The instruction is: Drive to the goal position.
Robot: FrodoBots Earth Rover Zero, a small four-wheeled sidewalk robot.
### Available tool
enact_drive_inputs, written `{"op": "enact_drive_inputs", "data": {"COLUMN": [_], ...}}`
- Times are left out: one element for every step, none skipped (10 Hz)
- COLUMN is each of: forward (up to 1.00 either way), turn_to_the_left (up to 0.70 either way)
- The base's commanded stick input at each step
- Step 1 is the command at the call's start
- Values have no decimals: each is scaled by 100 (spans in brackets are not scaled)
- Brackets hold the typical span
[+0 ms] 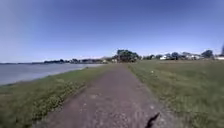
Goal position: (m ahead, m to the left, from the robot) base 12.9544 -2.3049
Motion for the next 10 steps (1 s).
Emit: {"op": "enact_drive_inputs", "data": {"forward": [70,70,70,70,70,70,73,83,85,85], "turn_to_the_left": [-26,-8,0,0,0,0,0,0,0,0]}}
